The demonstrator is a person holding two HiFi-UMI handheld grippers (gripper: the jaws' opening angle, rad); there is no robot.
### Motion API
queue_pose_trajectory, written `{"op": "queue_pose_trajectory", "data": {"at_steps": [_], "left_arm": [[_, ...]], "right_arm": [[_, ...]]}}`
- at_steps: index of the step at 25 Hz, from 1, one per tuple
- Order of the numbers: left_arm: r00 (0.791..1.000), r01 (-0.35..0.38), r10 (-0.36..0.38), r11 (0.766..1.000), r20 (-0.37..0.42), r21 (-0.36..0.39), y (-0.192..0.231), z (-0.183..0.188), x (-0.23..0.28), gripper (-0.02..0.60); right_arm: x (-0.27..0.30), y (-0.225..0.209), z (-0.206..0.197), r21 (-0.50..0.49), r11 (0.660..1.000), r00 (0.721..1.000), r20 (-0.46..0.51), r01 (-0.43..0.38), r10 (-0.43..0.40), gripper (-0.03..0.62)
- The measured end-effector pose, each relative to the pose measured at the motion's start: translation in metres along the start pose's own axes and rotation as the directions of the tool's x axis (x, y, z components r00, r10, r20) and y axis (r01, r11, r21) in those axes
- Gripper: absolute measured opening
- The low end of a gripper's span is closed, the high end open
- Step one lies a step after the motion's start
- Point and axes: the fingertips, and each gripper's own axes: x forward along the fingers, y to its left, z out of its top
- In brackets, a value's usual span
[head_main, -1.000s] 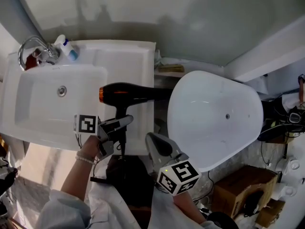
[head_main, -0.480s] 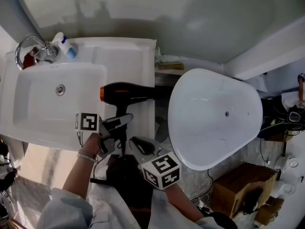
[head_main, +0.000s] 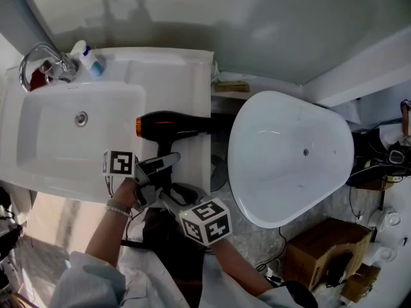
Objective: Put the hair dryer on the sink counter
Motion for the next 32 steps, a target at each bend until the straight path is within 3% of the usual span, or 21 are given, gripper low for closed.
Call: {"op": "queue_pose_trajectory", "data": {"at_steps": [5,9,16,21,32], "left_arm": [[1.0,-0.006,0.006,0.999,-0.008,0.05,0.007,0.004,-0.002,0.133],[1.0,-0.008,0.008,1.0,0.007,-0.004,0.009,0.003,-0.002,0.133],[0.999,-0.025,0.028,0.994,-0.03,0.105,0.008,0.004,0.001,0.141],[0.995,-0.055,0.071,0.978,-0.075,0.203,0.008,-0.002,0.003,0.216],[0.992,-0.111,0.122,0.964,-0.031,0.241,0.01,-0.007,-0.049,0.216]], "right_arm": [[0.003,-0.003,-0.001,0.063,0.998,0.999,0.026,-0.021,0.019,0.122],[0.005,-0.003,-0.001,0.086,0.996,0.999,0.04,-0.013,0.009,0.117],[0.004,-0.002,0.001,0.123,0.992,0.999,0.045,-0.012,0.006,0.112],[0.001,-0.002,0.004,0.149,0.989,0.998,0.059,-0.022,0.014,0.112],[0.005,-0.004,0.007,0.169,0.985,0.999,0.043,-0.021,0.014,0.112]]}}
